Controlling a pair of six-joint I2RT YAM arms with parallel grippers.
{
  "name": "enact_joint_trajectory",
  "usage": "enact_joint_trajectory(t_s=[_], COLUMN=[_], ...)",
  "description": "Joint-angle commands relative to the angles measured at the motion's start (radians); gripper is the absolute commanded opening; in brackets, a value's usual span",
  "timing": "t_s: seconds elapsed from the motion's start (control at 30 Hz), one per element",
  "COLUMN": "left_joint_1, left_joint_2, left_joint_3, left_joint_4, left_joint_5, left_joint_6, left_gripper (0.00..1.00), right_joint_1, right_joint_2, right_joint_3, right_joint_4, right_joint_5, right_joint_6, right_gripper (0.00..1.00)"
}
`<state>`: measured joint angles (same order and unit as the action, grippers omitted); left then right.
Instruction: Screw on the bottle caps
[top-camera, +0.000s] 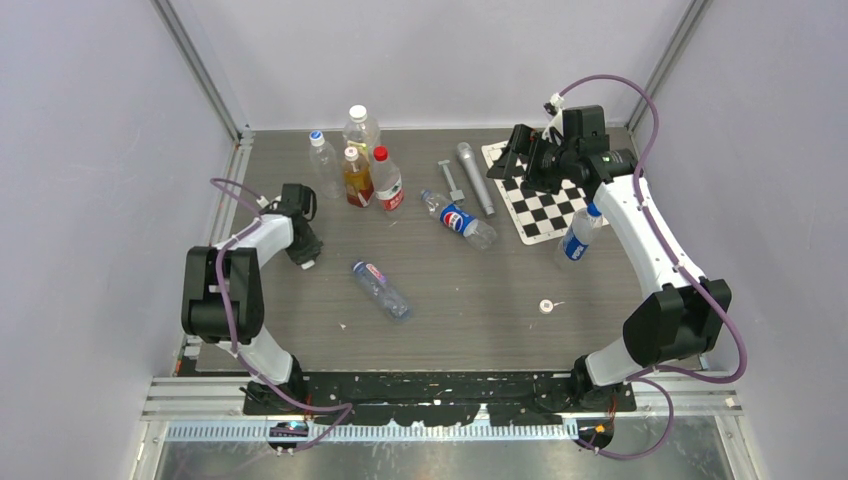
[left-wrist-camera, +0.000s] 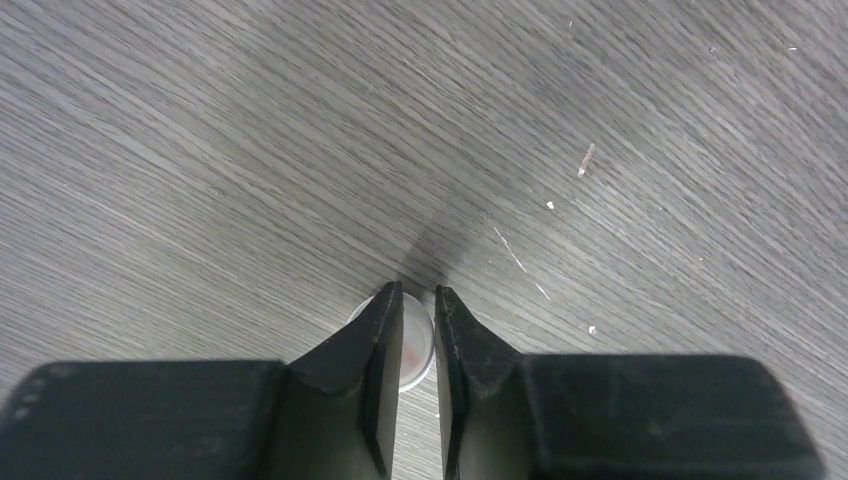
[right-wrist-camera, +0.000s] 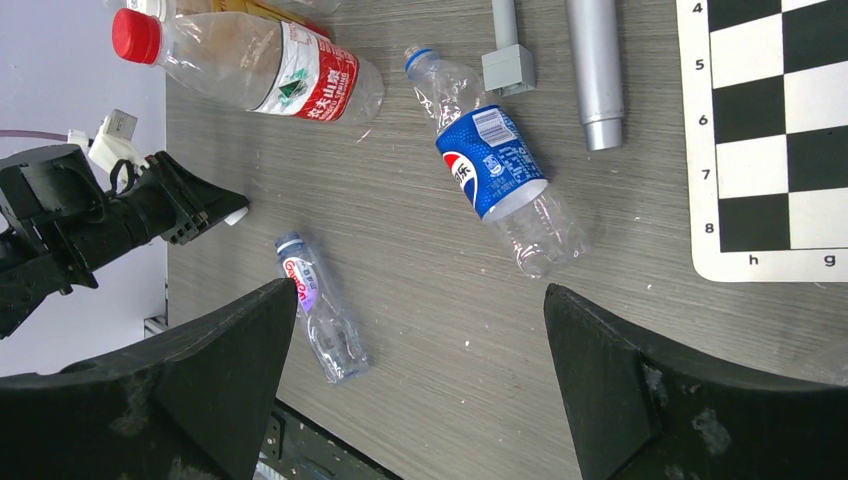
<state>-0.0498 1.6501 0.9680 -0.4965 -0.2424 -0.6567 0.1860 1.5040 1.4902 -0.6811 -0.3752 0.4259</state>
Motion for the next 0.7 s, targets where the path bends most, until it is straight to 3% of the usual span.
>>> enact_joint_trajectory(t_s=[0.0,0.13,0.5,0.67], left_joint_1=[0.008,0.010,0.010,0.010], left_joint_2=[-0.003,-0.042,-0.150,-0.200], left_joint_3=[0.001,-0.011,-0.011,-0.004], left_joint_4=[0.025,0.022,0.029,0.040], left_joint_5=[0.064,0.104,0.206,0.314], left_joint_6=[-0.029,-0.028,0.016,-0.016], left_gripper=[0.15,0.00,0.02,0.00], right_joint_1=[0.003,0.003,0.022,0.033], right_joint_2=[-0.016,-0.017,-0.027,-0.036], right_joint_3=[0.005,0.004,-0.008,-0.012], right_joint_4=[0.022,0.026,0.030,0.033], right_joint_5=[0.006,0.001,-0.008,-0.020], right_joint_6=[-0.013,-0.015,-0.019,-0.027], right_gripper=[1.00,1.00,1.00,1.00])
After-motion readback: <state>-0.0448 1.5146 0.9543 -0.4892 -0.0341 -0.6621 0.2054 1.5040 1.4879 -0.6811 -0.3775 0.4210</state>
